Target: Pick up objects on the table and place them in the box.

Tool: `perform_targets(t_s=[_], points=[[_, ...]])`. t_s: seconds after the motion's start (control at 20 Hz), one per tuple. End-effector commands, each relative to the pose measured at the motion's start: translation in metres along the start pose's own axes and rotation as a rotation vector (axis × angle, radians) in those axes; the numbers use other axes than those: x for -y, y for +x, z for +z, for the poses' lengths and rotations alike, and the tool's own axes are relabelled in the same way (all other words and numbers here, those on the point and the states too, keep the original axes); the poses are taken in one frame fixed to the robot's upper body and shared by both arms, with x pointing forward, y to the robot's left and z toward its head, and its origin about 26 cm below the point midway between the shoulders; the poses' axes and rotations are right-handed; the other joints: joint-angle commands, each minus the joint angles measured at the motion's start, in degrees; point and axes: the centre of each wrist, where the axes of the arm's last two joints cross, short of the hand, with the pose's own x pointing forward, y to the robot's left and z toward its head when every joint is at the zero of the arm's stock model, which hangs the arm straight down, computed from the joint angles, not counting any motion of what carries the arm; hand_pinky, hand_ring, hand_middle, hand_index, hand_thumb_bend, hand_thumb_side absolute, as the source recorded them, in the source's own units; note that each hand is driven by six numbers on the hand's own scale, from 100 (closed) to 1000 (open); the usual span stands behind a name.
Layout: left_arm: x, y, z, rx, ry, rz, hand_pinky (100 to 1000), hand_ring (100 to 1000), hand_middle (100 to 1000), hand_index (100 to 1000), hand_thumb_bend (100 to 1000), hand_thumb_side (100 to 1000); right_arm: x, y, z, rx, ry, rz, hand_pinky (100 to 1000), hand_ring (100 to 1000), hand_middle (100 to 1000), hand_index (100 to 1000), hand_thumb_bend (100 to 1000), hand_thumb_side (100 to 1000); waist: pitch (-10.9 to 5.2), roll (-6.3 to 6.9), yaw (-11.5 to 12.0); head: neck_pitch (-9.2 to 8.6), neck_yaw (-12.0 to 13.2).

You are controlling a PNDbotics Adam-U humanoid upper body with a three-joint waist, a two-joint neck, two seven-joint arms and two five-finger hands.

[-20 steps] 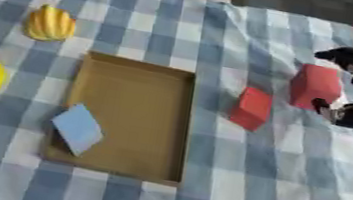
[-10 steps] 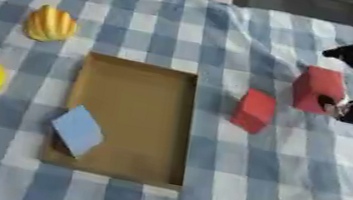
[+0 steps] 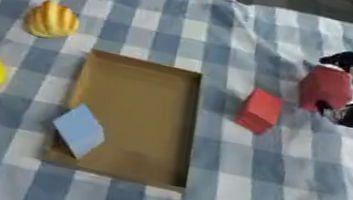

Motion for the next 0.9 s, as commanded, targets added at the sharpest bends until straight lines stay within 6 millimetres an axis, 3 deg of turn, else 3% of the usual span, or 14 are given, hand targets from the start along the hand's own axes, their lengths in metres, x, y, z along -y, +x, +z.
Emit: perform_targets(t_s=[0.05,0.25,0.6,0.75,0.9], points=[[-0.003,0.008,-0.005,0.035,-0.017,-0.014,821,789,683,807,137,841,0.013,-0.01,0.003,-0.036,-0.015,0.02,925,1000,918,974,291,328,-1.01,-0.01,0.13,-1.14,-0.18],[-0.003,0.008,-0.006,0.035,-0.018,-0.014,821,788,681,806,137,843,0.013,-0.014,0.0,-0.056,-0.032,0.002,914,995,867,955,247,315,-0.76,-0.14,0.4,-1.4,-0.28],[-0.002,0.008,-0.006,0.037,-0.02,-0.012,822,785,676,802,137,841,0.009,-0.015,-0.004,-0.052,-0.085,-0.019,839,865,612,807,160,286,-0.64,-0.16,0.54,-1.55,-0.32],[-0.002,0.008,-0.005,0.034,-0.02,-0.013,822,785,675,802,136,840,0.012,-0.009,-0.004,-0.024,-0.125,-0.019,825,830,561,763,100,256,-0.8,-0.03,0.4,-1.33,-0.19],[-0.003,0.008,-0.005,0.033,-0.018,-0.014,823,785,675,802,137,838,0.026,0.001,0.001,0.027,-0.18,-0.025,823,831,561,755,100,221,-1.12,0.02,0.07,-0.96,0.02]])
